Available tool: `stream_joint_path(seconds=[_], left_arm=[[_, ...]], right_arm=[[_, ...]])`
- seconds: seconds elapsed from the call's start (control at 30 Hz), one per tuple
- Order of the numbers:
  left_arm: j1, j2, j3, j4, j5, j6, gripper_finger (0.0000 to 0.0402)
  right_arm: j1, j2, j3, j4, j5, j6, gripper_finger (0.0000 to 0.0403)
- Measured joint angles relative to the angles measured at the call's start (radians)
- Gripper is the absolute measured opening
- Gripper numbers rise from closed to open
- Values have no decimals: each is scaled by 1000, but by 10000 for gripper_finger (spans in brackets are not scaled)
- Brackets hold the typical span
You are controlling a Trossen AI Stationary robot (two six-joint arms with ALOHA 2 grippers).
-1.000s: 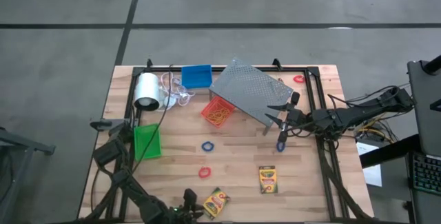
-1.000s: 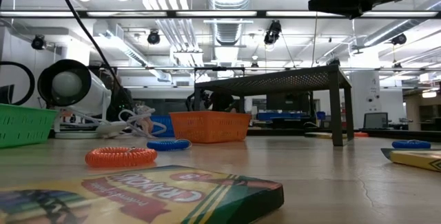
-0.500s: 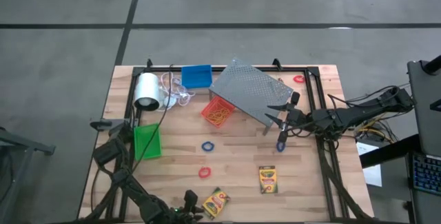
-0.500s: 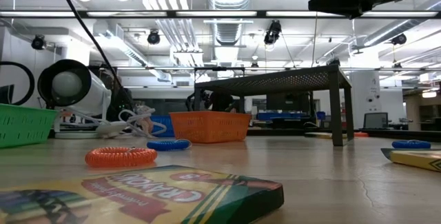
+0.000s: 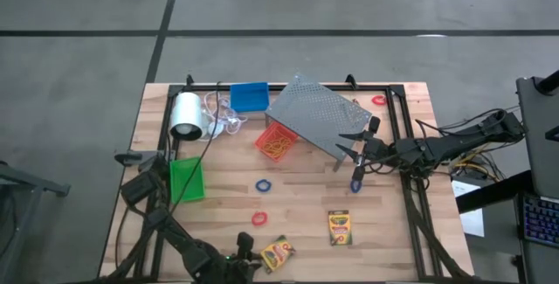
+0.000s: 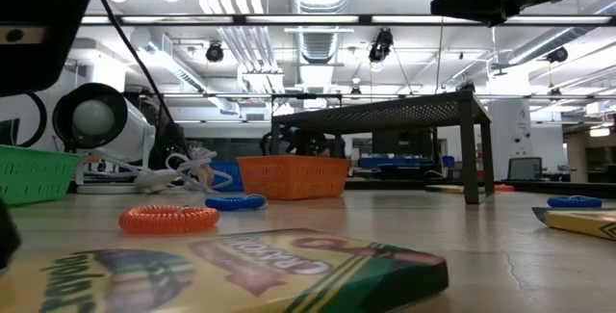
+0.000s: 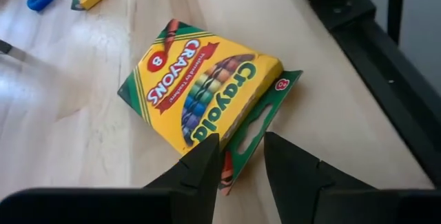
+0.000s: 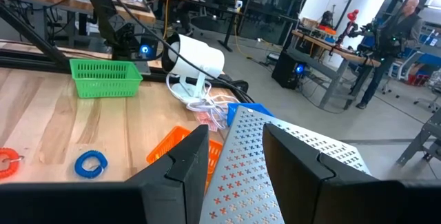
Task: Pick & Place Office Desk Supplies
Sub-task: Put the crayon box into the green bin
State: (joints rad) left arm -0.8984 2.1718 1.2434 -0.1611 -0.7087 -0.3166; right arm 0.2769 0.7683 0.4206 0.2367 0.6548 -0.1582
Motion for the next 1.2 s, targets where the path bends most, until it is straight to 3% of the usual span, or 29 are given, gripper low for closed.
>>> stream_joint_path(seconds=[0.6,0.93,1.2], left_arm=[[4,0,-2,2,14,33,115],[4,0,-3,9,33,26,13],[4,0,-3,8,28,20,2]], right_arm=[[0,0,0,0,0,-1,137],[0,0,0,0,0,-1,137],[0,0,0,0,0,0,137]])
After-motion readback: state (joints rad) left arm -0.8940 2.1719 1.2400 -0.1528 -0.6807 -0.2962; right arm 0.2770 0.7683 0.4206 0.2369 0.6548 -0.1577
